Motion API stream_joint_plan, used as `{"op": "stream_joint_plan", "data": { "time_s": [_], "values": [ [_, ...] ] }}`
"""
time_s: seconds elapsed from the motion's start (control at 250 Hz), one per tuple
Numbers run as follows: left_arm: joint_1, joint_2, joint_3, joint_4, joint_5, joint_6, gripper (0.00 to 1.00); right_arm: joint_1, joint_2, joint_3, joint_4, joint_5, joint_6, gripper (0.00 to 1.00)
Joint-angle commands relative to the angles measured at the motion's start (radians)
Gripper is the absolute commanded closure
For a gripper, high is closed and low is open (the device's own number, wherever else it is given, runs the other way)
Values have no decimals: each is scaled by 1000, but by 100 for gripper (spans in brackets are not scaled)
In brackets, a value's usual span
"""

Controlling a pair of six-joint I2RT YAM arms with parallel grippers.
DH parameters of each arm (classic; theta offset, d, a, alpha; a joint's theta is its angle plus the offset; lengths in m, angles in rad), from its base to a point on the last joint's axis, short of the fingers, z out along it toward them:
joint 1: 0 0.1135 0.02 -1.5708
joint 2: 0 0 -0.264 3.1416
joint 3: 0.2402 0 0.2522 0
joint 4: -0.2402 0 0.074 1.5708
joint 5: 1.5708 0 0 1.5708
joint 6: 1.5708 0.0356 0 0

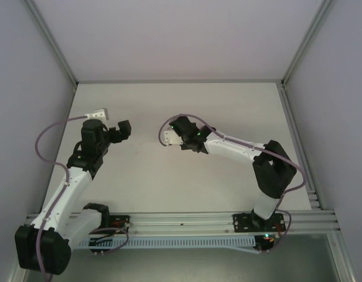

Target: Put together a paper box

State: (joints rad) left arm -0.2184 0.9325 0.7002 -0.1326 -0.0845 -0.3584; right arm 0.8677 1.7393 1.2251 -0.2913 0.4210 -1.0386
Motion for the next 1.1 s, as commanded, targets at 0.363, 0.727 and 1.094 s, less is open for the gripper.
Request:
{"op": "stream_joint_plan", "data": {
  "time_s": [0.363, 0.727, 1.094],
  "values": [
    [7, -8, 24, 7, 12, 21, 0, -16, 134, -294, 744, 81, -105, 45],
    [7, -10, 28, -1, 12, 19, 0, -11, -1, -297, 384, -36, 110, 8],
    [7, -4, 8, 39, -21, 47, 0, -50, -247, -82, -102, -338, 380, 0]
  ]
}}
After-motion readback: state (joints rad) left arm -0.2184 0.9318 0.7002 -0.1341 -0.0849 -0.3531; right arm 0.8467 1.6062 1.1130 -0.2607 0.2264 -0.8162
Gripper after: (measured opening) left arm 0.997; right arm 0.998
